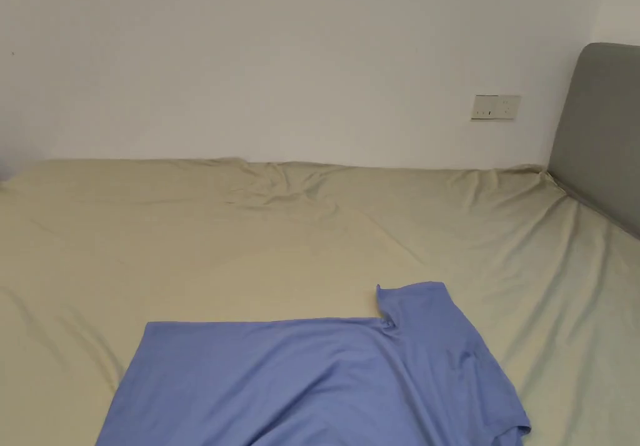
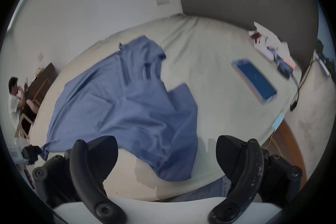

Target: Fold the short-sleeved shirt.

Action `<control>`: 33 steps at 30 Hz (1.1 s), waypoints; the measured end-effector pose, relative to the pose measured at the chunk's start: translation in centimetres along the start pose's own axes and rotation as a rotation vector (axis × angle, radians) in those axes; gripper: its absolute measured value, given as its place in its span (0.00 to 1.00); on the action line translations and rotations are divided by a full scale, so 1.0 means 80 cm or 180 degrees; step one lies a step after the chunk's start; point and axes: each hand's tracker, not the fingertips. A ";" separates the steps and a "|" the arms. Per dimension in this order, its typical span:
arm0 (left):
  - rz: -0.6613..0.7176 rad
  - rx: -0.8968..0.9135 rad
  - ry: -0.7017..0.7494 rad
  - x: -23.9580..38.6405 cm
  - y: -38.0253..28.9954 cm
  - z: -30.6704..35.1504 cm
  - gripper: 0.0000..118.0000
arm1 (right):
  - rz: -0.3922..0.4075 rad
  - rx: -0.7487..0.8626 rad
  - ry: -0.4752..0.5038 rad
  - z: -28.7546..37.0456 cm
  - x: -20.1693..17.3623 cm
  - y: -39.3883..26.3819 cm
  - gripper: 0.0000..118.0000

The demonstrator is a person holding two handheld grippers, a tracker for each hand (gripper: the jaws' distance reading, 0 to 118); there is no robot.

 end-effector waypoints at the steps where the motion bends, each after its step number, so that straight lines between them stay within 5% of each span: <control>1: -0.0010 0.0066 0.0007 -0.001 0.004 0.008 0.49 | 0.0117 0.0056 -0.0008 0.008 -0.003 0.008 0.85; 3: -0.0009 0.0138 0.0041 -0.005 0.016 0.020 0.07 | 0.0416 0.0147 0.0022 0.022 -0.012 0.023 0.51; 4: 0.0011 0.0142 0.0085 -0.006 0.022 0.020 0.05 | 0.0501 0.0195 0.0027 0.023 -0.019 0.025 0.24; 5: 0.0035 0.0162 0.0136 -0.008 0.027 0.022 0.01 | 0.0595 0.0227 -0.0012 0.025 -0.025 0.028 0.14; 8: 0.0111 0.0295 0.0190 -0.012 0.030 0.027 0.00 | 0.0596 0.0277 0.0015 0.020 -0.038 0.026 0.01; 11: 0.0091 0.0239 0.0197 -0.011 0.020 0.025 0.00 | 0.0228 0.0149 0.0244 0.012 -0.043 0.019 0.00; 18: 0.0007 0.0041 0.0126 -0.010 0.005 0.011 0.00 | 0.0230 -0.0032 0.0228 -0.004 -0.044 0.012 0.00; 19: 0.0114 0.0076 0.0078 -0.011 0.008 0.009 0.09 | 0.0218 -0.0046 0.0232 -0.005 -0.042 0.014 0.00; 20: 0.0180 0.0116 0.0050 -0.015 0.009 0.006 0.33 | 0.0195 -0.0054 0.0240 -0.005 -0.038 0.016 0.00; 22: 0.0261 0.0073 0.0031 -0.021 0.011 -0.006 0.99 | 0.0142 -0.0038 0.0267 -0.004 -0.035 0.018 0.00; 23: 0.0287 0.0003 0.0046 -0.022 0.010 -0.012 1.00 | 0.0118 -0.0031 0.0278 -0.003 -0.034 0.019 0.00; 25: 0.0316 0.0020 -0.0016 -0.030 0.007 -0.022 0.87 | 0.0085 -0.0012 0.0287 0.000 -0.031 0.020 0.00; 33: -0.0028 -0.0362 -0.0088 0.007 -0.021 -0.062 0.82 | -0.0011 -0.0275 0.0103 -0.015 -0.015 0.002 0.01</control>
